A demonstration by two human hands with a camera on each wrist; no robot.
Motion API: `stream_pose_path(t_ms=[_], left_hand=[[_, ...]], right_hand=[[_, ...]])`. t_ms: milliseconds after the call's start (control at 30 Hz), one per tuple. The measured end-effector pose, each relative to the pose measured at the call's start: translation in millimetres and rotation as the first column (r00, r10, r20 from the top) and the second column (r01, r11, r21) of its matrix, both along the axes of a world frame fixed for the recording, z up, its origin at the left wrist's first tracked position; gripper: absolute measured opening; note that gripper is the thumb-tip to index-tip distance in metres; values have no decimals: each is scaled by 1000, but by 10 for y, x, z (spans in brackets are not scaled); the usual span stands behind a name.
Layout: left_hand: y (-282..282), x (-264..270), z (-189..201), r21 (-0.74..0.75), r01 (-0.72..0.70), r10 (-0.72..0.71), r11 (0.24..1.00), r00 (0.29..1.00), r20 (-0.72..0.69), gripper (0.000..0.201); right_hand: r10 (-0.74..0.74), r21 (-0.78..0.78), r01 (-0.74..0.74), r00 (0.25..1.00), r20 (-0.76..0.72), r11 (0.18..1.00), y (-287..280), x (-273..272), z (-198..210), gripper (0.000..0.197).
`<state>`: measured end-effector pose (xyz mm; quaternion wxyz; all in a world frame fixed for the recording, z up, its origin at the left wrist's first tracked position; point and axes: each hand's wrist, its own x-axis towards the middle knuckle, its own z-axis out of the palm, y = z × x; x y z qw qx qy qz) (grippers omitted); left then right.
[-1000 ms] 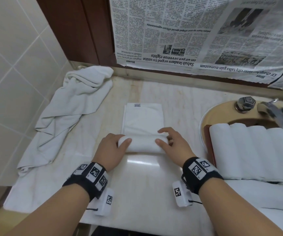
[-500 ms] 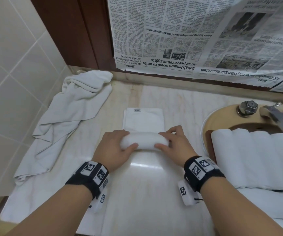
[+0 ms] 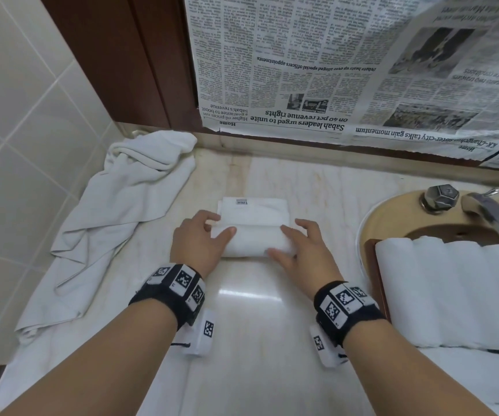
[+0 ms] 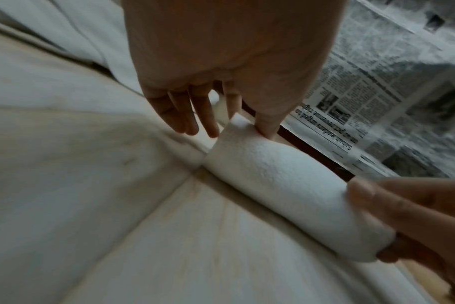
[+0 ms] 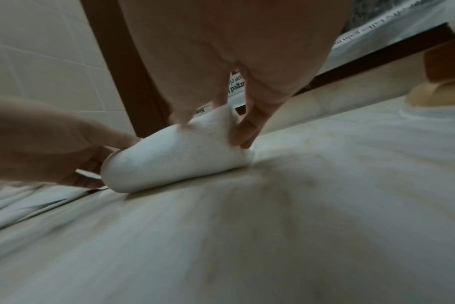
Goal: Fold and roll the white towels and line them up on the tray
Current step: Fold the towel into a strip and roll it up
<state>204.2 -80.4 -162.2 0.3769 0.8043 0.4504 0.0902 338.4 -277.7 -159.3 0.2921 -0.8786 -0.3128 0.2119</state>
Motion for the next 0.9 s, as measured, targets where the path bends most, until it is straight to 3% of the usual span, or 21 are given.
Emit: stream_pose_path(t_ms=[67, 200, 400, 533, 600, 700, 767, 833, 900], left_hand=[[-12, 36, 11, 134, 40, -35, 990, 999, -41, 26], [-73, 55, 13, 280, 140, -122, 950, 989, -82, 38], [124, -74, -135, 66, 243, -240, 968, 969, -54, 66], [203, 121, -85, -53, 173, -177, 984, 981, -84, 52], [223, 242, -80, -97, 117, -126, 988, 987, -98, 47], [276, 342, -89, -108, 1, -3, 994, 1000, -19, 51], [282, 395, -67, -77, -63, 69, 995, 995, 74, 33], [262, 444, -24, 21, -56, 54, 998, 995, 86, 16], [256, 461, -21, 126, -2, -6, 992, 998, 60, 19]], right_hand=[[91, -92, -89, 995, 26, 992, 4, 87, -5, 64], [89, -91, -93, 995, -45, 991, 97, 316, 69, 61], [21, -46, -37, 952, -305, 998, 266, 637, 42, 55], [-90, 51, 116, 927, -364, 992, 369, 631, 50, 40], [-178, 130, 234, 923, -341, 964, 416, 563, 53, 27], [-215, 163, 234, 969, -122, 959, 455, 458, 29, 10], [-139, 136, 142, 990, -30, 980, 420, 457, -27, 26], [-33, 86, 37, 998, -48, 996, 375, 499, -30, 52], [39, 19, -38, 998, -57, 999, 369, 579, -3, 62]])
